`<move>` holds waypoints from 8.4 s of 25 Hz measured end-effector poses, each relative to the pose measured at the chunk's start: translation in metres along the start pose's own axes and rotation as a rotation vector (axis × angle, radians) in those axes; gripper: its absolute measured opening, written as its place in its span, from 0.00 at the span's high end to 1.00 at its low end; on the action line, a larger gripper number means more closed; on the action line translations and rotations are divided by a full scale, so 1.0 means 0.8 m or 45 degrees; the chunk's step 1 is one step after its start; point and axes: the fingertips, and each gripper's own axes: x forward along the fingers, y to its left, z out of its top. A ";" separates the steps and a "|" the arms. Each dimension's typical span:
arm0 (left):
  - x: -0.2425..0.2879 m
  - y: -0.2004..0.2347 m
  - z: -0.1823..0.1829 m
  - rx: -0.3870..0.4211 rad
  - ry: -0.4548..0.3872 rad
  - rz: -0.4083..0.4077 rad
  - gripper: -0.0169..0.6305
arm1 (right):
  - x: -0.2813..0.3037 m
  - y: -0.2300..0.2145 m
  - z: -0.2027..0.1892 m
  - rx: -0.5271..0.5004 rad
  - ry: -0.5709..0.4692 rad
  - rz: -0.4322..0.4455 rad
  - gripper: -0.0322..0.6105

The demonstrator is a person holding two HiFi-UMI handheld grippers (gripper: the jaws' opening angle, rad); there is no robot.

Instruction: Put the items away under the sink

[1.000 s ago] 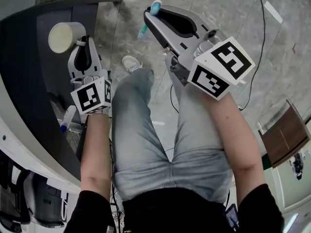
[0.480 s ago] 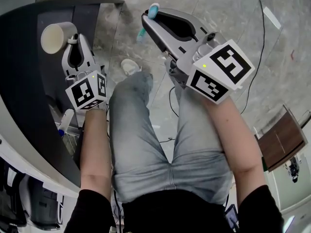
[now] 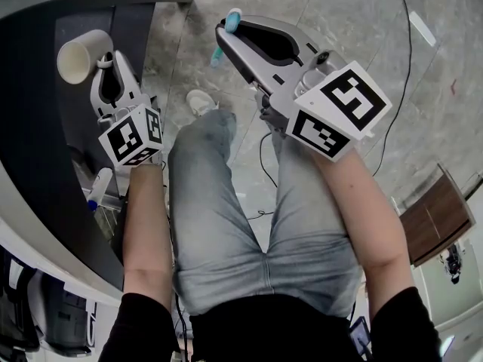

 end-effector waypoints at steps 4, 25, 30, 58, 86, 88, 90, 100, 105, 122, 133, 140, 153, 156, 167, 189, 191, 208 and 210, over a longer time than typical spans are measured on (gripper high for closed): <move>0.000 0.005 0.001 -0.003 0.000 0.052 0.88 | -0.001 0.000 0.000 -0.005 0.007 0.007 0.87; -0.093 -0.029 -0.003 0.101 0.232 -0.083 0.73 | -0.014 0.027 0.027 0.131 -0.223 -0.073 0.87; -0.138 -0.052 0.030 0.113 0.277 -0.238 0.83 | -0.015 0.036 0.044 0.264 -0.364 -0.080 0.87; -0.199 -0.059 0.071 0.199 0.417 -0.519 0.92 | 0.108 0.075 0.049 0.535 -0.868 0.058 0.88; -0.199 -0.060 0.068 0.165 0.409 -0.540 0.92 | 0.199 0.136 -0.017 0.257 -0.435 0.181 0.84; -0.199 -0.060 0.068 0.165 0.407 -0.537 0.92 | 0.204 0.140 -0.023 0.248 -0.386 0.207 0.81; -0.199 -0.059 0.067 0.166 0.404 -0.531 0.92 | 0.210 0.147 -0.030 0.237 -0.341 0.231 0.71; -0.198 -0.058 0.063 0.161 0.411 -0.487 0.92 | 0.208 0.148 -0.047 0.246 -0.251 0.244 0.60; -0.202 -0.059 0.063 0.156 0.423 -0.460 0.92 | 0.193 0.139 -0.048 0.262 -0.216 0.226 0.59; -0.194 -0.103 0.146 0.003 0.240 -0.356 0.92 | 0.055 0.145 -0.017 -0.039 0.088 0.275 0.60; -0.208 -0.108 0.274 -0.088 -0.009 -0.345 0.92 | -0.044 0.195 0.098 -0.452 0.108 0.354 0.85; -0.259 -0.084 0.344 -0.176 -0.101 -0.349 0.92 | -0.094 0.246 0.166 -0.430 0.114 0.328 0.86; -0.357 -0.014 0.452 -0.334 -0.230 -0.179 0.92 | -0.142 0.359 0.253 -0.559 0.149 0.361 0.86; -0.376 0.005 0.465 -0.356 -0.238 -0.167 0.92 | -0.149 0.392 0.267 -0.561 0.158 0.404 0.86; -0.451 0.040 0.481 -0.386 -0.264 -0.159 0.92 | -0.176 0.477 0.289 -0.617 0.154 0.454 0.86; -0.471 0.069 0.558 -0.287 -0.382 -0.227 0.92 | -0.183 0.496 0.330 -0.651 -0.037 0.319 0.86; -0.473 0.077 0.568 -0.305 -0.406 -0.224 0.93 | -0.186 0.497 0.348 -0.621 -0.078 0.307 0.86; -0.463 0.109 0.587 -0.273 -0.379 -0.156 0.93 | -0.195 0.507 0.384 -0.670 -0.162 0.253 0.87; -0.461 0.112 0.592 -0.260 -0.392 -0.150 0.93 | -0.194 0.506 0.384 -0.676 -0.164 0.249 0.87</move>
